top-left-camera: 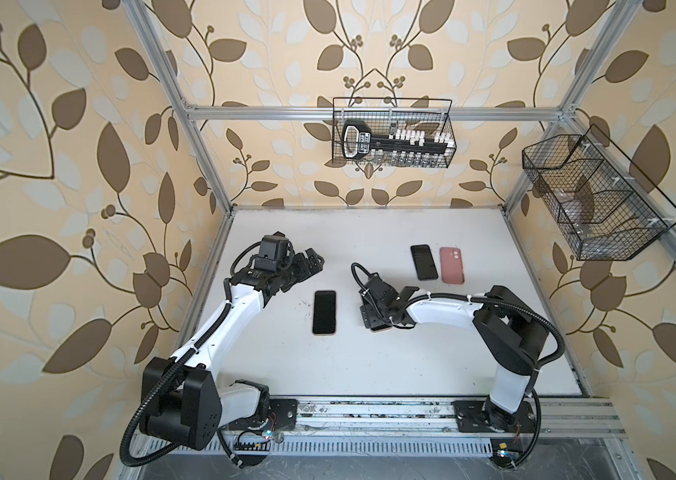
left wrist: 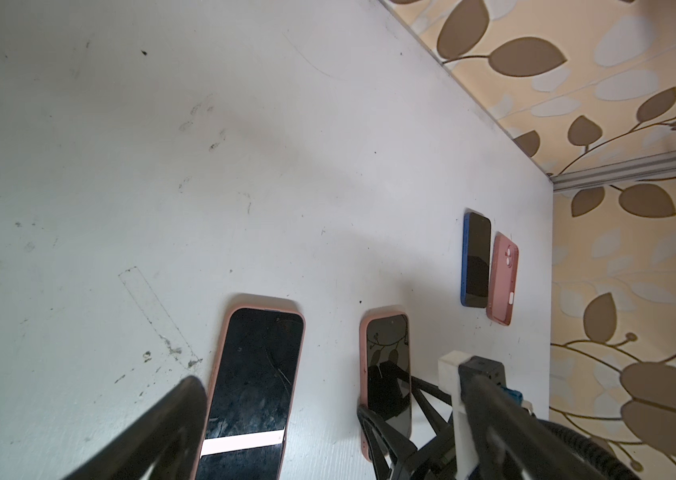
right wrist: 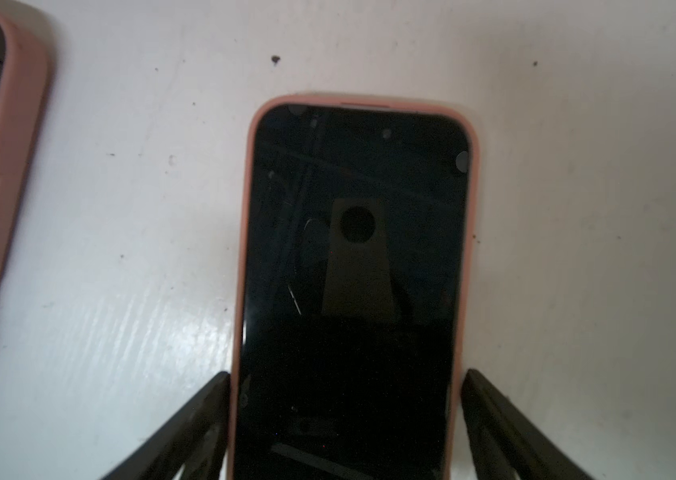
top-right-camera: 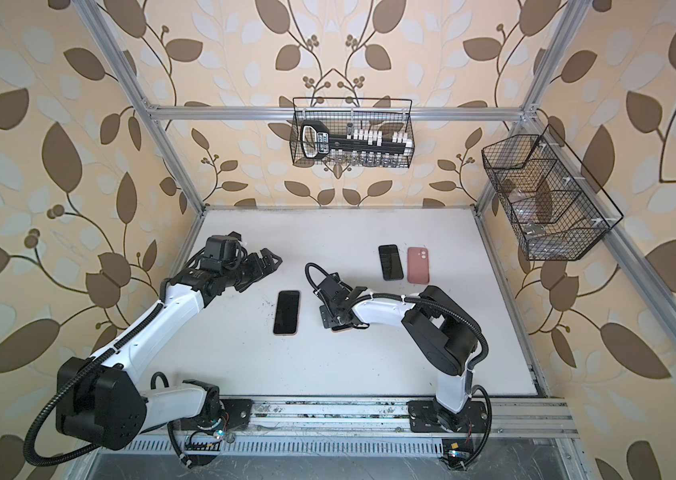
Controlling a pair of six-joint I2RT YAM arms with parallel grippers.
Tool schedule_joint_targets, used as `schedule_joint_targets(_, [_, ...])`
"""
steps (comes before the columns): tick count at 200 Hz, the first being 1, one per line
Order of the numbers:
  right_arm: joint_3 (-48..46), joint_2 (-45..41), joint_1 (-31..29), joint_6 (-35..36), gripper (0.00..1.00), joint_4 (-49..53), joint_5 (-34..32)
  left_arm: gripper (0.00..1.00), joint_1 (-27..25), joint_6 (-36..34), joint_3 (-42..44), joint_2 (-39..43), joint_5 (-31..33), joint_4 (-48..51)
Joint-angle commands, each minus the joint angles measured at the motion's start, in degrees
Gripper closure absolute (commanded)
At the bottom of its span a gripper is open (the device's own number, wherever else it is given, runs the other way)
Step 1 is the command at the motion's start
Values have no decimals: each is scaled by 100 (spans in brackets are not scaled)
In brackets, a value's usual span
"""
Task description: Take the phone out of the phone case
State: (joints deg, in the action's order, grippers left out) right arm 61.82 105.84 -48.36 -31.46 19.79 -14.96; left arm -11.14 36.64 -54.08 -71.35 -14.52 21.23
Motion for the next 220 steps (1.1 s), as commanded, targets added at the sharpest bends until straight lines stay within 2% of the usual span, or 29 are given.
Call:
schedule_joint_targets(1, [-101,199,-7,34,15,242,-150,1,77,89,38,42,-68,-128])
schedule_joint_targets(74, [-125,298,-57,17,14,256,-178,1,77,145,100,83,-83,-154])
schedule_joint_targets(117, [-188,264,-75,26,29,116,-69,1,77,183,179,145,-108,-147])
schedule_joint_targets(162, [-162,60,-38,153,31,65,-56,1,77,275,241,193,-196,-121])
schedule_joint_targets(193, [-111,-176,42,285,33,34,46,1,70,566,302,103,-386,9])
schedule_joint_targets(220, [-91,-349,192,390,33,-19,296,1,-3,1055,648,159,-748,-502])
